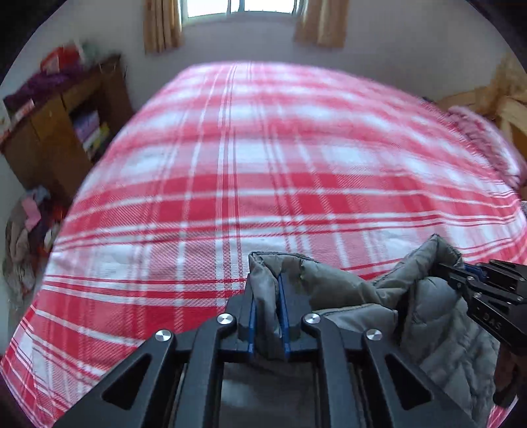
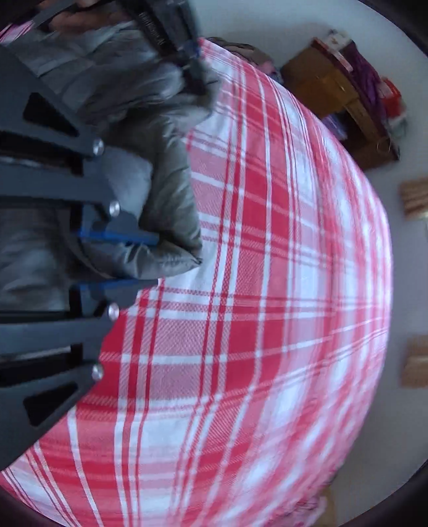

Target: Fold large clothes

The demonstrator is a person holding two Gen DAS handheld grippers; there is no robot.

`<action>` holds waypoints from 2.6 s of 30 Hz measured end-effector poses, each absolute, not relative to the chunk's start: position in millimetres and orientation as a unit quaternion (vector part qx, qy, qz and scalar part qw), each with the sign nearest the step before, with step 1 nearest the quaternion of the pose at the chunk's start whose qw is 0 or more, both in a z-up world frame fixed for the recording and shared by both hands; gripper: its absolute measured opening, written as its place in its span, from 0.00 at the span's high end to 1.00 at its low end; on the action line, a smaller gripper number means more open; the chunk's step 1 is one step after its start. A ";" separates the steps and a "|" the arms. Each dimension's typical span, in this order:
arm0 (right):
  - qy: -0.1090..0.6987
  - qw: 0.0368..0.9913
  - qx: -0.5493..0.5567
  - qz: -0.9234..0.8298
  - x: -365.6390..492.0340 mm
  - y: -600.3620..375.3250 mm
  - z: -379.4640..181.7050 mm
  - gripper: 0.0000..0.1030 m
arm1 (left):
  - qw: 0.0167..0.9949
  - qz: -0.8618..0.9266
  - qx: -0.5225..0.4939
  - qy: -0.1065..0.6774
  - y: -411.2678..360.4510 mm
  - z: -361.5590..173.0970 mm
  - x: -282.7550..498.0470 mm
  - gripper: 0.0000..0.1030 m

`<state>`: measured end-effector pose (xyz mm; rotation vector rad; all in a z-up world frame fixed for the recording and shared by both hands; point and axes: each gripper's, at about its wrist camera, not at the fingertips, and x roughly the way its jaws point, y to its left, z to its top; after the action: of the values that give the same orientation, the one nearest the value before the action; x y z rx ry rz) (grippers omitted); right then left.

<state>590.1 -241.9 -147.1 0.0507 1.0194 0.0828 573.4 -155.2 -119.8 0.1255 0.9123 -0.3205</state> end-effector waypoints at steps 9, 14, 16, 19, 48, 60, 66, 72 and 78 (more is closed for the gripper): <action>0.410 0.909 -0.049 0.053 501.8 -258.0 -116.4 0.92 | 0.916 -0.170 0.082 0.355 -123.4 -117.6 479.2 0.93; 0.417 0.907 -0.045 0.041 489.6 -262.2 -149.4 0.93 | 0.910 -0.147 0.086 0.377 -122.3 -163.5 474.9 0.93; 0.422 0.905 -0.047 0.035 487.8 -261.6 -164.4 0.93 | 0.912 -0.138 0.090 0.376 -123.6 -170.9 473.7 0.93; 0.416 0.907 -0.058 0.026 478.2 -259.5 -177.1 0.93 | 0.912 -0.135 0.096 0.375 -123.7 -172.4 467.5 0.92; 0.387 0.920 0.046 0.045 501.2 -240.1 -160.4 0.51 | 0.925 0.015 0.079 0.372 -125.8 -179.1 504.2 0.18; 0.391 0.919 0.024 0.049 499.7 -236.7 -191.2 0.52 | 0.916 0.037 0.114 0.382 -141.1 -199.6 510.8 0.13; 0.397 0.917 0.011 0.041 500.9 -233.3 -195.6 0.52 | 0.915 0.047 0.128 0.380 -144.9 -202.2 512.0 0.12; 0.397 0.917 0.003 0.035 502.4 -230.6 -197.2 0.52 | 0.915 0.048 0.130 0.379 -145.3 -203.1 511.7 0.12; 0.398 0.917 0.000 0.034 502.3 -229.9 -197.3 0.52 | 0.915 0.047 0.127 0.380 -144.9 -203.9 512.4 0.12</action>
<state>502.3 -229.9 -197.3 -0.0010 0.8183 0.0691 512.4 -144.9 -203.9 0.2621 0.7833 0.0961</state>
